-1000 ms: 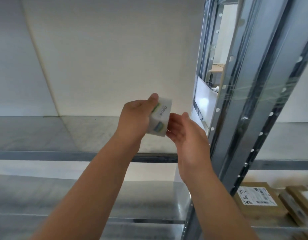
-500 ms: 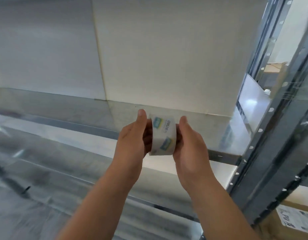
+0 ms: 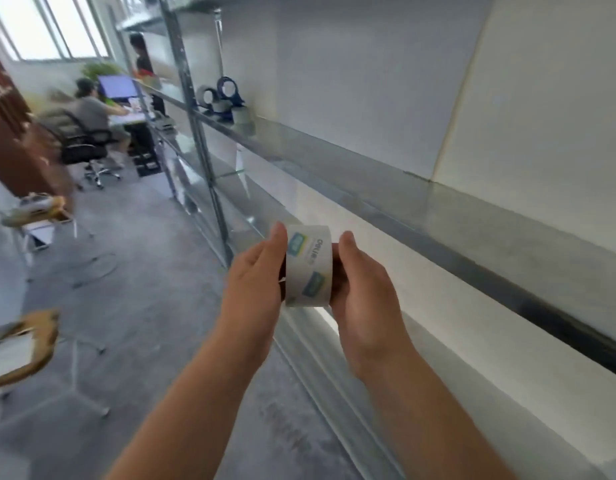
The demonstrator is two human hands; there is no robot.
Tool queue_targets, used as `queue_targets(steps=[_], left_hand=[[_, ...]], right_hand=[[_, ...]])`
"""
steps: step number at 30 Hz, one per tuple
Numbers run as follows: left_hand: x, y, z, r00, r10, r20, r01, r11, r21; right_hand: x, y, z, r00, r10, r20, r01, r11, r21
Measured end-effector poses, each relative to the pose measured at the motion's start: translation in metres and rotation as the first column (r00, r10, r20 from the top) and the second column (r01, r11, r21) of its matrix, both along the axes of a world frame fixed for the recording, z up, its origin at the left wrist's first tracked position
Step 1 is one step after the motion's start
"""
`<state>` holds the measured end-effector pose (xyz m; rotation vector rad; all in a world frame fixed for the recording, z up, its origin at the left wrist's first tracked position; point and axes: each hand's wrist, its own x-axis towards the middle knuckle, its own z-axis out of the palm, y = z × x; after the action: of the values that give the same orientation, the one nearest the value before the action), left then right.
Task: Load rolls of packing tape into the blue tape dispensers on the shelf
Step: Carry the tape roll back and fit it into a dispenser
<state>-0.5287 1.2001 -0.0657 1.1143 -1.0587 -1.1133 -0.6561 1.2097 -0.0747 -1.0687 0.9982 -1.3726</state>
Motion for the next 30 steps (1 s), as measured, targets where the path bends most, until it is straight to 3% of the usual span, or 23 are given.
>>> queue_targets(steps=[10, 21, 30], left_hand=[[0.17, 0.008, 0.013, 0.885, 0.443, -0.144, -0.438, 0.897, 0.061], [0.325, -0.019, 0.004, 0.818, 0.563, -0.113, -0.564, 0.825, 0.03], [0.399, -0.049, -0.001, 0.795, 0.593, -0.127, -0.591, 0.805, 0.056]], right_hand=[[0.184, -0.031, 0.011, 0.938, 0.345, 0.044, -0.344, 0.939, -0.026], [0.345, -0.073, 0.003, 0.876, 0.479, 0.045, -0.476, 0.877, -0.067], [0.424, -0.11, -0.002, 0.86, 0.509, 0.023, -0.508, 0.86, -0.04]])
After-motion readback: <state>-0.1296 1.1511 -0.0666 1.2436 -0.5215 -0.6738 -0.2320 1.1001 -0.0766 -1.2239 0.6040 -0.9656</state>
